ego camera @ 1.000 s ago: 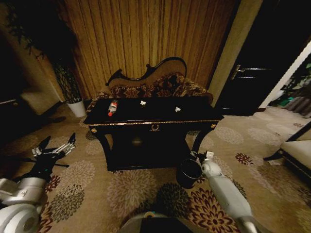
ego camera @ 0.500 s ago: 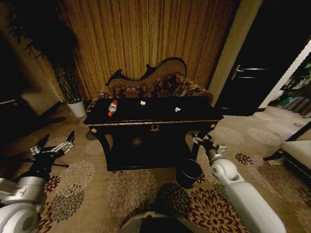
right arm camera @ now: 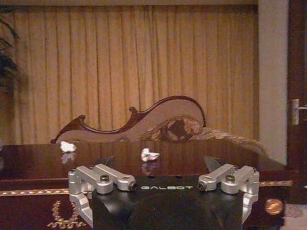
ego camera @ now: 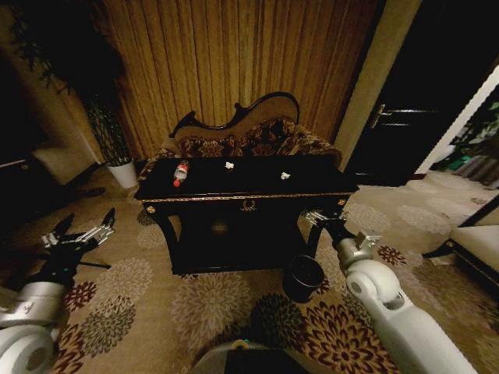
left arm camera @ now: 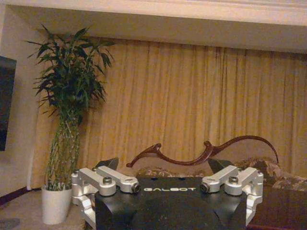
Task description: Move to the front of the table and place the trash on the table into the trash bin.
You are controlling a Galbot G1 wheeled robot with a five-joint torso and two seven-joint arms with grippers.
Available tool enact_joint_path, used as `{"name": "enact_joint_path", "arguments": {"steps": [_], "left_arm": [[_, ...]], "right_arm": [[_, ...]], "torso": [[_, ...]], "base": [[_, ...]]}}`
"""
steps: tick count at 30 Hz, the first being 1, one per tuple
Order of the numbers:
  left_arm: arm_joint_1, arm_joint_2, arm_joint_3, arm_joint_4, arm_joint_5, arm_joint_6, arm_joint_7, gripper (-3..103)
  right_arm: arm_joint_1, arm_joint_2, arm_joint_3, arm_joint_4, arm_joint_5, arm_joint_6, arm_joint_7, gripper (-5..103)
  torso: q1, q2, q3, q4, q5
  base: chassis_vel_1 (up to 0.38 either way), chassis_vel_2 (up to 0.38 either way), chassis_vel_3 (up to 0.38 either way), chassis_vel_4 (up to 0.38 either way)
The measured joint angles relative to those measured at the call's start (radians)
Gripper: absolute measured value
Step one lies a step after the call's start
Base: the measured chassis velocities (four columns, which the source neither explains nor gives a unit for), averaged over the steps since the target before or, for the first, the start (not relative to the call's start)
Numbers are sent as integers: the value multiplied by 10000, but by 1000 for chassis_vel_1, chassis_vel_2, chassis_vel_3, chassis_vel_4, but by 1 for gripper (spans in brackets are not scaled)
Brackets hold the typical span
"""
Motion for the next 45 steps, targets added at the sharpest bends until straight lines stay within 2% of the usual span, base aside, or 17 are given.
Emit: {"name": "enact_joint_path", "arguments": {"steps": [3, 7, 45], "left_arm": [[-19, 93, -118, 0, -139, -1, 5, 100], [-30, 90, -121, 0, -145, -1, 5, 100], [194, -80, -296, 0, -158, 12, 56, 100]], "right_arm": [[-825, -79, 509, 742, 206, 51, -2, 100], [-1084, -77, 572, 1132, 235, 62, 21, 100], [-918, 240, 157, 1271, 116, 51, 55, 100]], "torso": [[0, 0, 0, -2, 0], [-1, 0, 0, -1, -2], [-1, 0, 0, -1, 0]], "base": [[0, 0, 0, 0], [0, 0, 0, 0], [0, 0, 0, 0]]}}
